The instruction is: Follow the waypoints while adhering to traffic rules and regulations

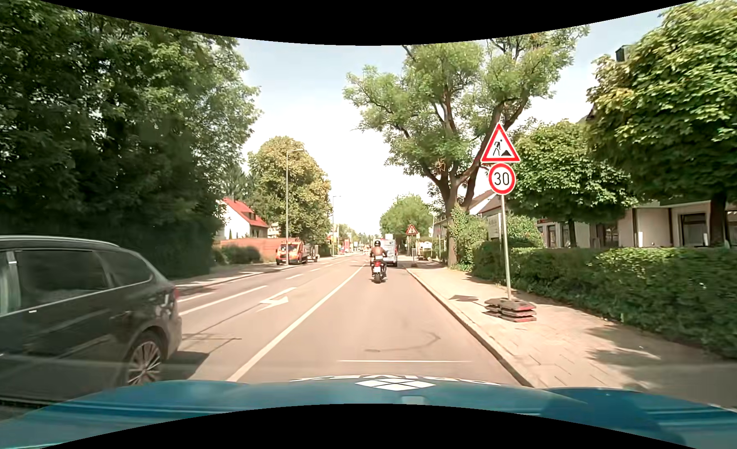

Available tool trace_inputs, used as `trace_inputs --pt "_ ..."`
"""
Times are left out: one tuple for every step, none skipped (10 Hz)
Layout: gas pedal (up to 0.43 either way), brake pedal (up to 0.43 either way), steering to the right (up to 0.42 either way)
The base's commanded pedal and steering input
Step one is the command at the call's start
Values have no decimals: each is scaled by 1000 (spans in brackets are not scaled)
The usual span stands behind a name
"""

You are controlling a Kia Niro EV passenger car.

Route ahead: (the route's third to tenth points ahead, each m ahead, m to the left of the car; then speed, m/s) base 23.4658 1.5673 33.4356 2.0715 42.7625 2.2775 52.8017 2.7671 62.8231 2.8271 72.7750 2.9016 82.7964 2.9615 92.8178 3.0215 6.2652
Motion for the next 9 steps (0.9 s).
trace_inputs --pt "0 110 8" --pt "0 110 7" --pt "0 110 5" --pt "0 110 0" --pt "0 110 0" --pt "0 110 0" --pt "0 110 -4" --pt "0 110 -9" --pt "0 110 -7"
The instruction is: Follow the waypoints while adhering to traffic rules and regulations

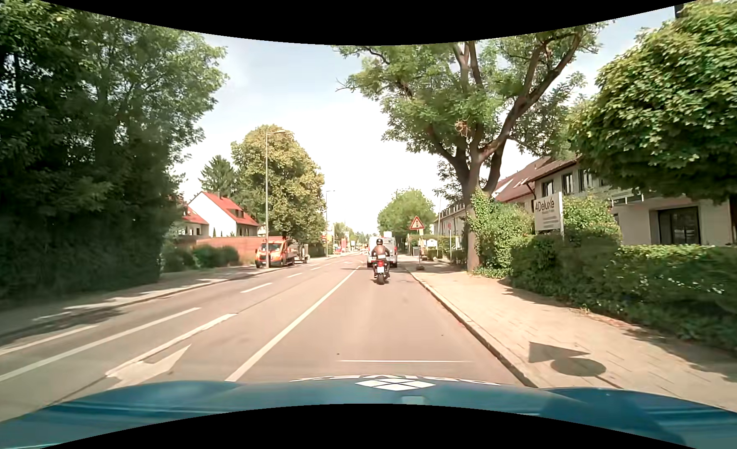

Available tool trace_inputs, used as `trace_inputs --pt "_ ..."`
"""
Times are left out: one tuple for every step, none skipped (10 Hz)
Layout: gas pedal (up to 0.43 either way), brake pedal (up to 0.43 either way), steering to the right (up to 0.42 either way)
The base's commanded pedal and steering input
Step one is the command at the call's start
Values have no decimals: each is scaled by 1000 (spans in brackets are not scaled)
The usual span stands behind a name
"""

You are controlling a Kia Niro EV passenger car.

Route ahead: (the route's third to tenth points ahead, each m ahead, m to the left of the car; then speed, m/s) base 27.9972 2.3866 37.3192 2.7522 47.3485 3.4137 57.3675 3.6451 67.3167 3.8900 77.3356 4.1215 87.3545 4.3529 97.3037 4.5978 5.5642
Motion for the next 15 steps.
trace_inputs --pt "0 110 -5" --pt "0 104 -6" --pt "0 104 -5" --pt "0 98 -5" --pt "0 91 -5" --pt "0 79 -5" --pt "0 79 -5" --pt "0 73 -5" --pt "0 61 -6" --pt "0 55 -6" --pt "0 43 -5" --pt "0 30 -5" --pt "0 12 -5" --pt "0 6 -5" --pt "0 0 -6"
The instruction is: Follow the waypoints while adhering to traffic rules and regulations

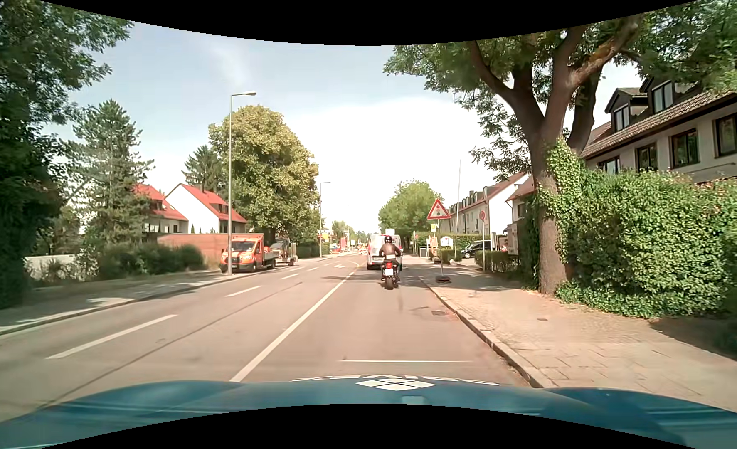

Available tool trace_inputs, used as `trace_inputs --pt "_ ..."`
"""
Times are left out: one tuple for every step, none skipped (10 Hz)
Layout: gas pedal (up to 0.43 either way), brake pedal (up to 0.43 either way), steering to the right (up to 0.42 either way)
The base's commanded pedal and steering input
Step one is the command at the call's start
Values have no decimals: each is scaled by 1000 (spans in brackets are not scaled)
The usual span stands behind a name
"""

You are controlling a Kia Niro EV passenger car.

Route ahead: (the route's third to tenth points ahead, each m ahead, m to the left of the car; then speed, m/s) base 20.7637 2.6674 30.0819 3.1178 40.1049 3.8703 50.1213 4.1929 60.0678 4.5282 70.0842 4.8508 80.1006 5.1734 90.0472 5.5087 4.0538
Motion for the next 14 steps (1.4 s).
trace_inputs --pt "0 0 -5" --pt "0 0 -5" --pt "0 0 -5" --pt "0 0 -5" --pt "0 0 -4" --pt "0 0 -4" --pt "0 0 -4" --pt "0 0 -3" --pt "0 0 -3" --pt "0 0 -4" --pt "0 0 -4" --pt "0 0 -4" --pt "0 0 -4" --pt "0 0 -4"
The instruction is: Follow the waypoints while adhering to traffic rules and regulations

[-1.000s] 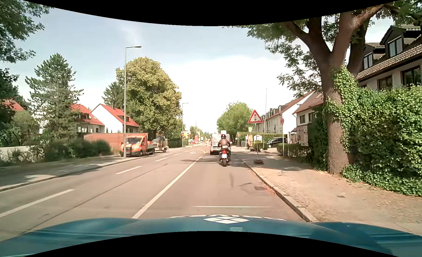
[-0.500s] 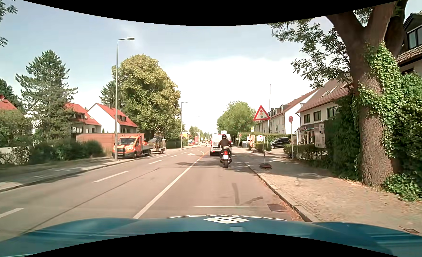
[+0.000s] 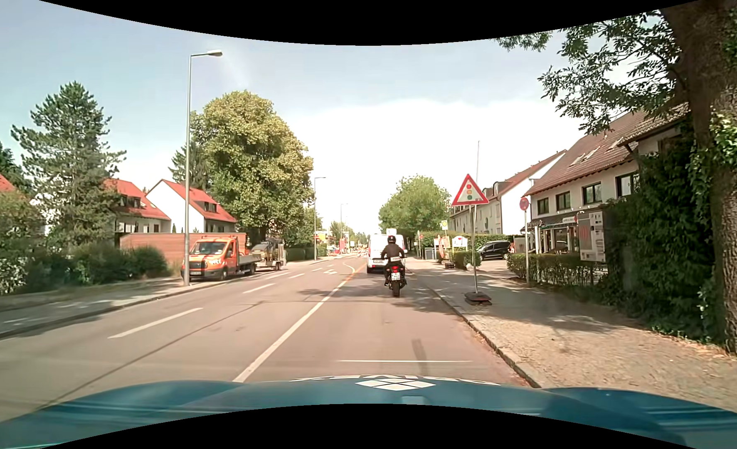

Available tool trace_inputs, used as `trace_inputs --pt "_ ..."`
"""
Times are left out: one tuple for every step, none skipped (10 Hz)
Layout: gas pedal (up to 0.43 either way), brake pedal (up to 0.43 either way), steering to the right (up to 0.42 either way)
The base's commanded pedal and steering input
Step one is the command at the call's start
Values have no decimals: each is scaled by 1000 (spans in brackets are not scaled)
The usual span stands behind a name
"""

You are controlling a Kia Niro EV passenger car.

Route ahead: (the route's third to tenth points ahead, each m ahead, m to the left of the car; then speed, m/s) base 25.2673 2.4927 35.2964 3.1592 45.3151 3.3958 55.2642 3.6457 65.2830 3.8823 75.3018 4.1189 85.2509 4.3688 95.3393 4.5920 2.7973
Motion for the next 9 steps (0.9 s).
trace_inputs --pt "0 0 -4" --pt "0 0 -4" --pt "0 0 -4" --pt "0 0 -4" --pt "0 0 -4" --pt "0 0 -4" --pt "0 0 -4" --pt "0 0 -4" --pt "0 0 -4"
